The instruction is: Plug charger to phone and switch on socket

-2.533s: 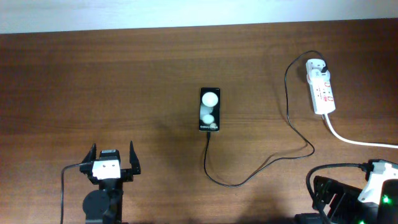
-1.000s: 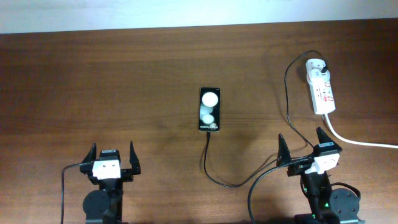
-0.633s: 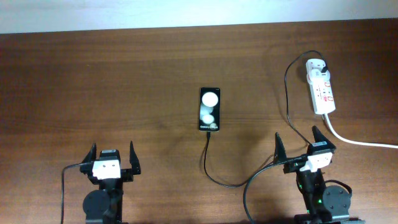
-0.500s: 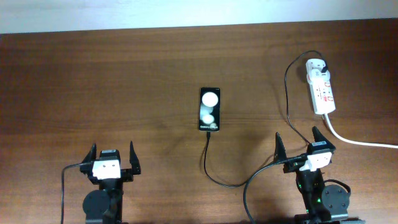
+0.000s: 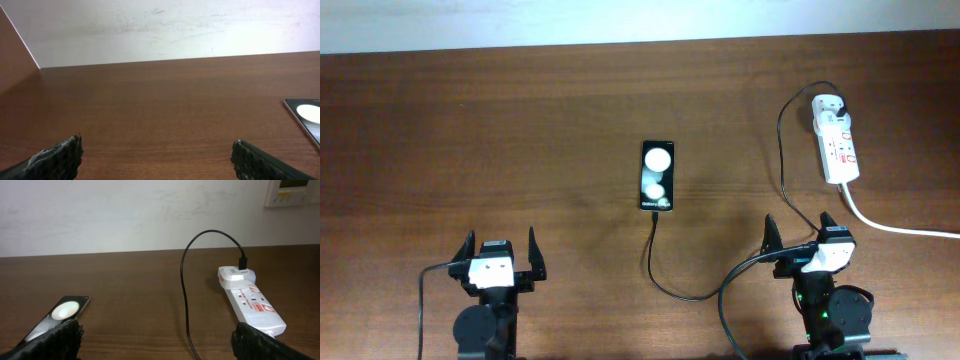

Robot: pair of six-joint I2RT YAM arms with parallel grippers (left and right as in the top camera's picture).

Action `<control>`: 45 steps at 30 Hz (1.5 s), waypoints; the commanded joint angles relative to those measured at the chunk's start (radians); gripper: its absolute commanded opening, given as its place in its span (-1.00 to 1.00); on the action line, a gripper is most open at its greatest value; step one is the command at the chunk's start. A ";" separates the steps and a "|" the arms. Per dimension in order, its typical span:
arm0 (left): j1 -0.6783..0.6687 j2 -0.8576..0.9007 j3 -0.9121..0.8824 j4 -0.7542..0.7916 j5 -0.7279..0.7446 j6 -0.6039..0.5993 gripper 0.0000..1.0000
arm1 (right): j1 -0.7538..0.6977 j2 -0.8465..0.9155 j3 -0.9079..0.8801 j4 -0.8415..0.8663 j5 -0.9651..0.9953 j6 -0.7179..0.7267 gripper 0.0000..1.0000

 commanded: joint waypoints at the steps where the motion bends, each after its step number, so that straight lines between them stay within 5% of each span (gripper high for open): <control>1: 0.006 -0.004 -0.005 0.002 0.010 0.017 0.98 | 0.008 -0.011 -0.005 -0.005 0.009 0.008 0.97; 45: 0.056 -0.017 -0.045 0.077 0.093 0.008 0.98 | 0.008 -0.009 -0.005 -0.006 0.009 0.008 0.97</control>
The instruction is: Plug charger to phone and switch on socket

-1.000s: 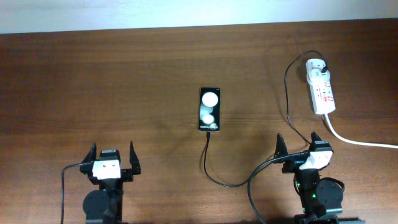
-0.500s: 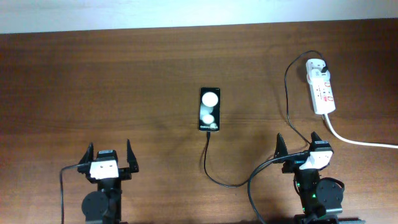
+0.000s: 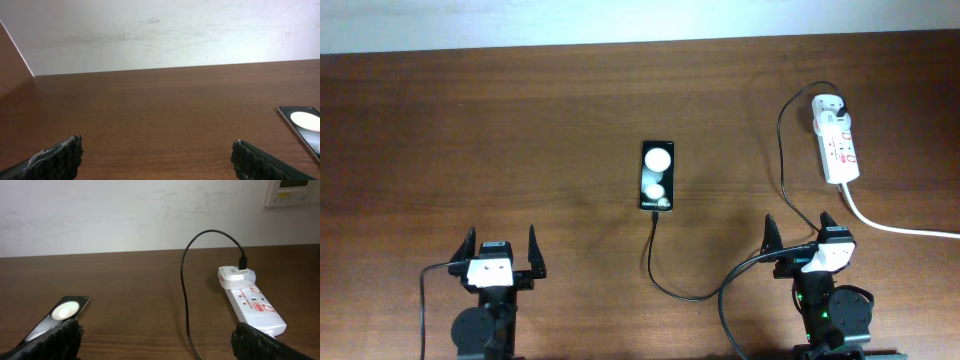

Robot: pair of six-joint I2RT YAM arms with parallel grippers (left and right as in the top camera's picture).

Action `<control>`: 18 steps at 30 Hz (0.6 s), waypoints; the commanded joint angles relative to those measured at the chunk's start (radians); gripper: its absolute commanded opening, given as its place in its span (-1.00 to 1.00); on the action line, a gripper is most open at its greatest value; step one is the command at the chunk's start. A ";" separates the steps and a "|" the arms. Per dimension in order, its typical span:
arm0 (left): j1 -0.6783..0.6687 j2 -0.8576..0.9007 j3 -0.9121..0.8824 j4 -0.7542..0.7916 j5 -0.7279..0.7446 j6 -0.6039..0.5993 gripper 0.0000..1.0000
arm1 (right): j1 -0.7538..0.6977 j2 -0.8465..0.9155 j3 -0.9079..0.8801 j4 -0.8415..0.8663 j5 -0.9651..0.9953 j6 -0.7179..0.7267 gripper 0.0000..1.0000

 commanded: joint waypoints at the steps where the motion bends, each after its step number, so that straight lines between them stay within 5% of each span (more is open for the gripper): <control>1: 0.006 -0.010 -0.010 0.002 0.014 0.008 0.98 | 0.008 -0.009 -0.005 -0.006 0.009 0.008 0.98; 18: 0.006 -0.010 -0.010 0.003 0.011 -0.018 0.98 | 0.008 -0.009 -0.005 -0.006 0.009 0.008 0.97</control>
